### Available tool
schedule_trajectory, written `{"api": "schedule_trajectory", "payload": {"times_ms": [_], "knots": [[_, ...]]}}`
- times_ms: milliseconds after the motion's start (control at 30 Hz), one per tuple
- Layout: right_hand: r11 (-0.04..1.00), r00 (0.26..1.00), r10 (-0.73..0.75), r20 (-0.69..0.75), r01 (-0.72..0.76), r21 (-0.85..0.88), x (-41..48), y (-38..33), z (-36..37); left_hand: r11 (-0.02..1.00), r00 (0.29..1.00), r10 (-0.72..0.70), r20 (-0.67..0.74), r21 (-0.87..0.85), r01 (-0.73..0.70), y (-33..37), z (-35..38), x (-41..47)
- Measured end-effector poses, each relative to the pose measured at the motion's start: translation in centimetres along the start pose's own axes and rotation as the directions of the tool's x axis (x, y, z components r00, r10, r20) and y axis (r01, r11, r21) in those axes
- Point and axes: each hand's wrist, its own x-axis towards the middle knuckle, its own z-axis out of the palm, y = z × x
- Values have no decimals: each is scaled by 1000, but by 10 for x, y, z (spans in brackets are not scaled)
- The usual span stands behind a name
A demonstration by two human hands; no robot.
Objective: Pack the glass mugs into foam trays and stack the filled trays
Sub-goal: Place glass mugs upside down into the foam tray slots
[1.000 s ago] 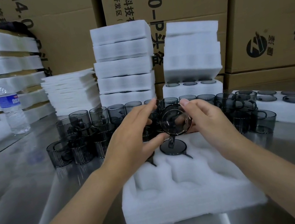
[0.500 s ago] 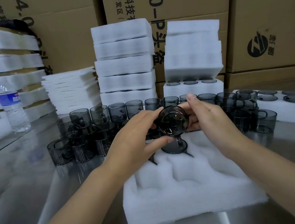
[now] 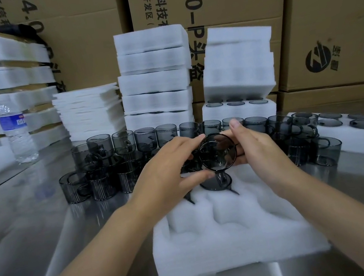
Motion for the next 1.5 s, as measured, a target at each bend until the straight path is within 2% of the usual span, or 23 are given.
{"api": "schedule_trajectory", "payload": {"times_ms": [633,800,900,1133,1333,1500], "knots": [[995,999,9,36,-5,-103,0,3,-1,1000,1000,4,-10,14,-4,-3,1,-1],[981,989,-118,92,130,-143,-4,2,0,1000,1000,3,-8,16,-3,-2,1,-1],[969,979,-137,149,164,-186,-8,1,1,1000,1000,-1,-8,10,1,-1,0,-1],[955,980,-115,160,154,-254,-7,0,0,999,1000,-19,-1,27,19,-2,2,-1],[984,997,-21,78,35,-174,5,1,-21,999,998,-33,47,29,32,-9,3,-2],[986,991,27,131,-5,-165,8,4,-53,999,998,-41,48,17,40,-12,5,-1]]}}
